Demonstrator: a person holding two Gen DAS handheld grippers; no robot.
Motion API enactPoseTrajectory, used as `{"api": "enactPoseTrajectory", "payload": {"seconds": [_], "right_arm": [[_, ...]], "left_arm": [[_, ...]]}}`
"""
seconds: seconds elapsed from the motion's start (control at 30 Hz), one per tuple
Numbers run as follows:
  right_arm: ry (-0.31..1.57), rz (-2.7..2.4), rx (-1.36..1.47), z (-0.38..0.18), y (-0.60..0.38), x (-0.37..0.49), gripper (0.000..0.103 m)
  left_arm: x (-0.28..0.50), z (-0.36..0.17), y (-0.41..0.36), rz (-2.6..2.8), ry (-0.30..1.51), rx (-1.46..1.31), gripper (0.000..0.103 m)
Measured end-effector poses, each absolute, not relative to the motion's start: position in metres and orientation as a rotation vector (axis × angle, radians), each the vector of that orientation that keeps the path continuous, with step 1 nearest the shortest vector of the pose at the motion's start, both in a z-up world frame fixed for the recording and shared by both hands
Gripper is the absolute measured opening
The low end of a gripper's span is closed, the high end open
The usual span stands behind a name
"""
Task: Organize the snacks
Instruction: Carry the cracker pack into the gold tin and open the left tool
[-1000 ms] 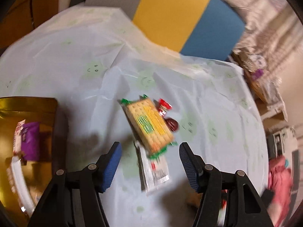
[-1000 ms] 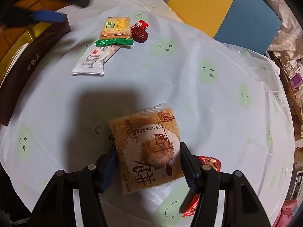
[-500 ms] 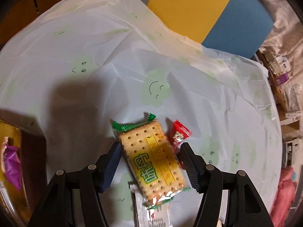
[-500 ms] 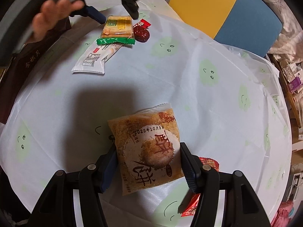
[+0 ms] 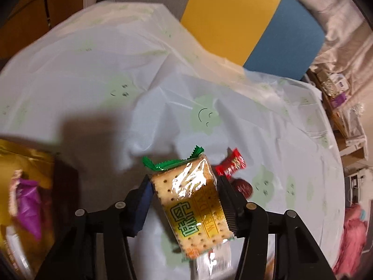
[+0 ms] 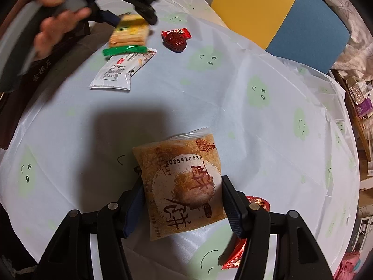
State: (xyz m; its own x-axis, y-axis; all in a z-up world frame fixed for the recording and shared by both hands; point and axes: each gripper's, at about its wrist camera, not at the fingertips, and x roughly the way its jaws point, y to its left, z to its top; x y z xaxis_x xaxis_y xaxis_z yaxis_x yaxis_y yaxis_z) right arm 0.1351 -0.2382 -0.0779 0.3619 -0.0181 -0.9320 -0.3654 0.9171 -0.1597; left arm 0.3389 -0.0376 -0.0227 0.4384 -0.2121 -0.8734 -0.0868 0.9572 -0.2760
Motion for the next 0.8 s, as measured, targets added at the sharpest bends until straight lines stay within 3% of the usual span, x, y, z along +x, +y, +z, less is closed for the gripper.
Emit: {"api": "enactPoseTrajectory", "payload": {"seconds": [0.2,0.33,0.8], "right_arm": [[1.194,0.239,-0.318,-0.078,-0.250,0.136,0.063],[1.194,0.229,-0.301,-0.078,-0.256,0.137,0.071],[1.202,0.239,-0.247,-0.075,-0.270,0.142,0.073]], "left_arm": [[0.277,0.006,-0.039,-0.190,1.041,-0.253,0.054],[0.232,0.007,-0.046,-0.261,1.047,-0.228,0.054],[0.136,-0.045,-0.085,-0.341,1.143,0.027,0.055]]}}
